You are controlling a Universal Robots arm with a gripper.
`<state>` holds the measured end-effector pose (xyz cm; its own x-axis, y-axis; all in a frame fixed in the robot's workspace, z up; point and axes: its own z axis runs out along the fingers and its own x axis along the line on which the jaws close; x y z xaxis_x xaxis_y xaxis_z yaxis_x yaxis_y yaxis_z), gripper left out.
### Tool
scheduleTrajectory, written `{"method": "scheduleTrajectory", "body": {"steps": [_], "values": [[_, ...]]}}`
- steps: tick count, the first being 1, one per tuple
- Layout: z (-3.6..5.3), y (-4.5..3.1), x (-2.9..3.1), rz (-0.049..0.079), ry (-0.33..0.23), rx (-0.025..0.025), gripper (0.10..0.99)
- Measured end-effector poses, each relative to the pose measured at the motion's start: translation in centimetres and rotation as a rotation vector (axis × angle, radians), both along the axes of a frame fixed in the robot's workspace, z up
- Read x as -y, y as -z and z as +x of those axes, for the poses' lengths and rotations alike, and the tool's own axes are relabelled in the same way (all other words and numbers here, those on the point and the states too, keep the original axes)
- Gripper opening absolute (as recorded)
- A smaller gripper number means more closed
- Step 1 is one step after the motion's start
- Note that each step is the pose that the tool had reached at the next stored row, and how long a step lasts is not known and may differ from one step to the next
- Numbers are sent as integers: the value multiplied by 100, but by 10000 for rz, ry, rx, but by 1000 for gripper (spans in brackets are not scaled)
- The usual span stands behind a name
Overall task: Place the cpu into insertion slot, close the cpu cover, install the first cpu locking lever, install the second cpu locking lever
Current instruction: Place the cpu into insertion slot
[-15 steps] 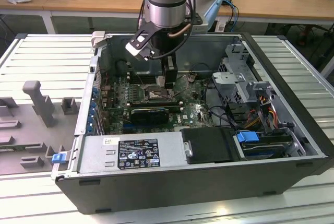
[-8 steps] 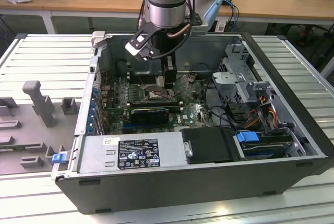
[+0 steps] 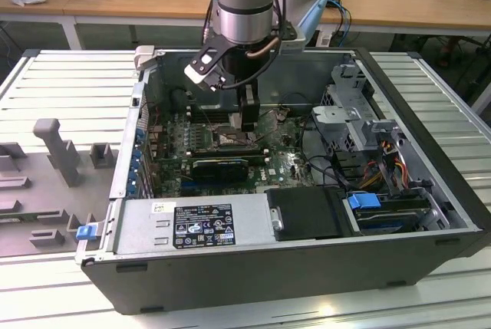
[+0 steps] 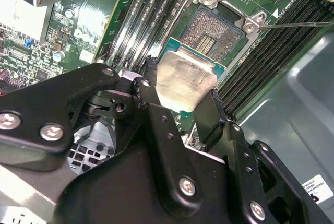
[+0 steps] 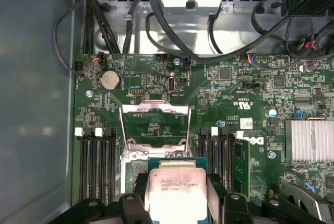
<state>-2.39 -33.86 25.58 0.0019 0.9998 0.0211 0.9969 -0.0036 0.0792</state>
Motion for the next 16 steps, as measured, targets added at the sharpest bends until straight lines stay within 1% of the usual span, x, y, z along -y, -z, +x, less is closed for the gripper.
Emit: {"method": "scheduleTrajectory", "body": {"steps": [5, 8, 11, 13, 16], "values": [[-2, 17, -6, 0, 10, 0, 529], [-3, 39, -36, -1, 17, 0, 529], [-21, 83, -63, 1, 16, 1, 529], [-67, 130, -78, 1, 16, 8, 529], [-100, 195, -124, 0, 17, 8, 529]]}}
